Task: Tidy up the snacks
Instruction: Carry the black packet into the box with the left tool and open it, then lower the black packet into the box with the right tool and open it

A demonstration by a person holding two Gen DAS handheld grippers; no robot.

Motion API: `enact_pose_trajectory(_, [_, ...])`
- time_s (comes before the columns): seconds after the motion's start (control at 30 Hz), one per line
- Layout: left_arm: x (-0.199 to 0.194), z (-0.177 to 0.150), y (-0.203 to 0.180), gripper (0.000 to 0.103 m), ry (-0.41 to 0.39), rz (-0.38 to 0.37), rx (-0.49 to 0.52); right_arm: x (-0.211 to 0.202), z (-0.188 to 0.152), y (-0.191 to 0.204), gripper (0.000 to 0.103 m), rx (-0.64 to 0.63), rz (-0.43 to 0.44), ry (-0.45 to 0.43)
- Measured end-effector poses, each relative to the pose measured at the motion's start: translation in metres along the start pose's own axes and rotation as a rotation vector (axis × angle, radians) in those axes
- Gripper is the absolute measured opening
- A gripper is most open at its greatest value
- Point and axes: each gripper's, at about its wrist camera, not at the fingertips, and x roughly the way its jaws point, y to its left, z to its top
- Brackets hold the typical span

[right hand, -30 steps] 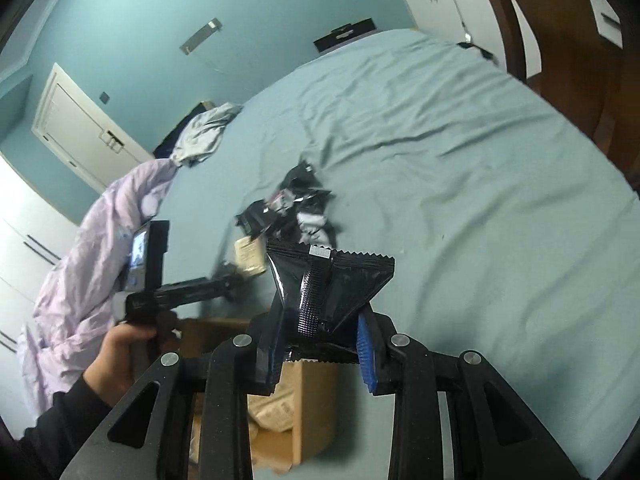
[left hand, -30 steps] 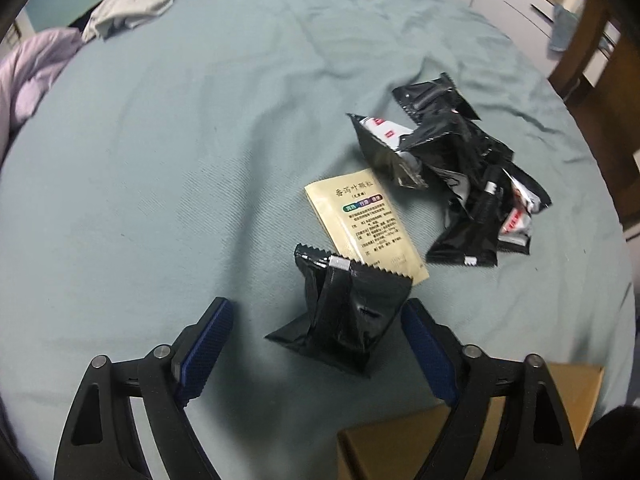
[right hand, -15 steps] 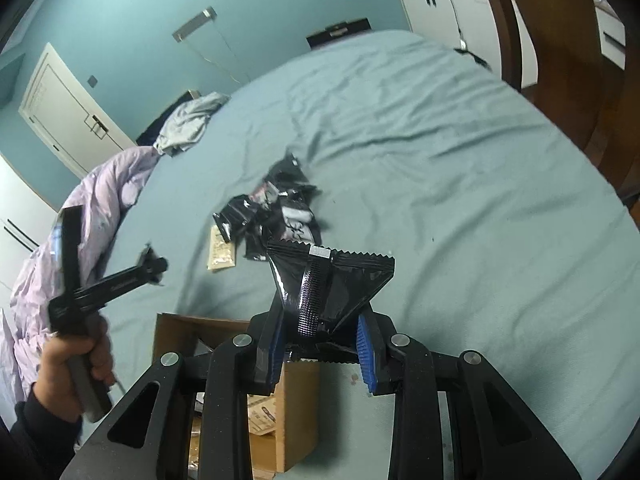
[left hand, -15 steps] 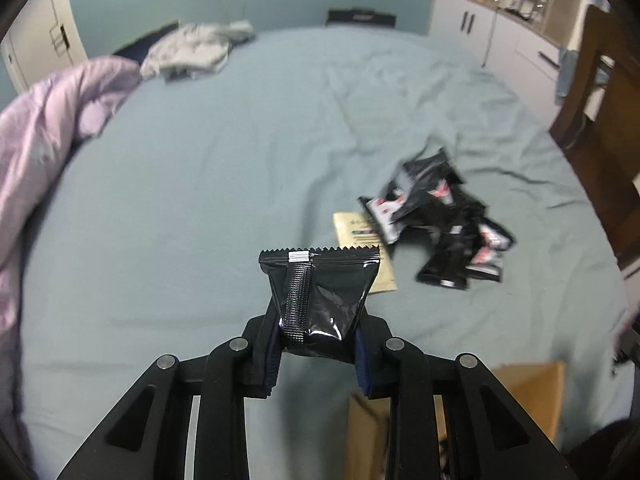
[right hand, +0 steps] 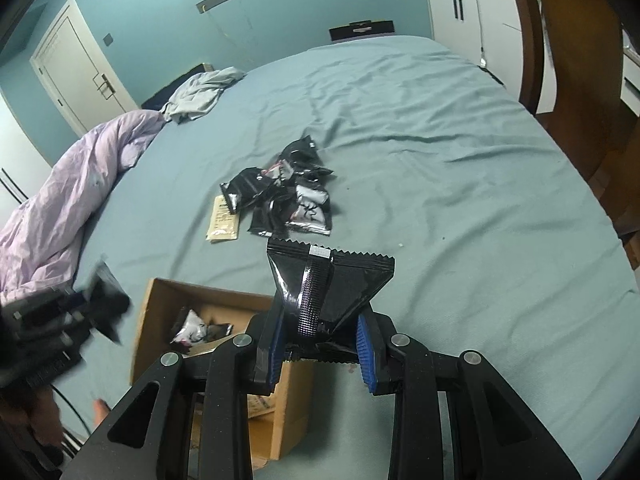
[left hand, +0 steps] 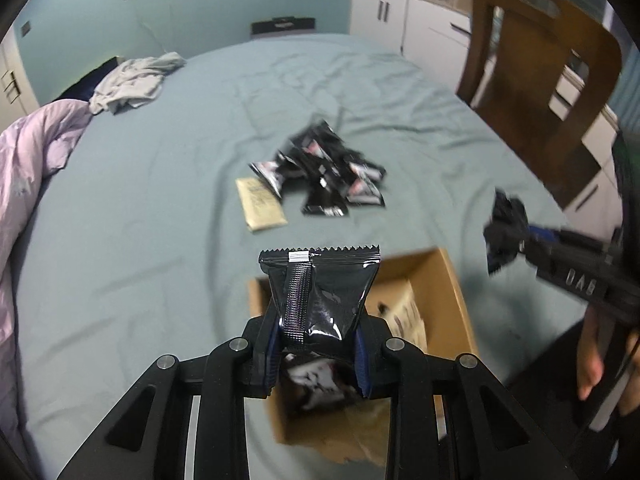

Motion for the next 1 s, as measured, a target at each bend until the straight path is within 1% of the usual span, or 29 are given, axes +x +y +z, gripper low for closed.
enact_pose_trajectory(0.17, [0.022,-0.01,-0.017,0.029,0.049,0.024,0.049,-0.001,0.001,-0.007,0.029,0.022,0.014,0.002])
enact_pose_trajectory(0.3, [0.035,-0.015,-0.024,0.029,0.069,0.046,0.087,-0.001,0.0,-0.008,0.029,0.025,0.012,0.001])
enact_pose_trajectory(0.43, [0.046,-0.019,-0.025,0.029,0.093,0.05,0.09,0.0,-0.002,-0.004,0.029,0.009,0.01,0.006])
enact_pose_trajectory(0.6, [0.061,-0.021,-0.021,0.031,0.112,0.095,0.095,0.001,-0.002,0.0,0.029,-0.01,0.006,0.009])
enact_pose_trajectory(0.67, [0.065,-0.022,-0.017,0.032,0.118,0.1,0.084,0.001,-0.003,0.0,0.029,-0.015,0.005,0.01])
enact_pose_trajectory(0.73, [0.067,-0.021,-0.013,0.037,0.125,0.09,0.071,0.002,-0.002,0.001,0.029,-0.018,0.005,0.011])
enact_pose_trajectory(0.77, [0.066,-0.021,-0.012,0.043,0.119,0.087,0.067,0.002,-0.002,0.001,0.029,-0.02,0.005,0.014])
enact_pose_trajectory(0.83, [0.062,-0.019,-0.014,0.05,0.098,0.084,0.078,0.003,-0.003,0.001,0.029,-0.022,0.006,0.021])
enact_pose_trajectory(0.9, [0.06,-0.018,-0.018,0.068,0.087,0.098,0.102,0.003,-0.003,0.002,0.029,-0.026,0.004,0.022])
enact_pose_trajectory(1.0, [0.052,-0.015,-0.021,0.07,0.055,0.119,0.128,0.003,-0.002,0.003,0.029,-0.028,0.006,0.023])
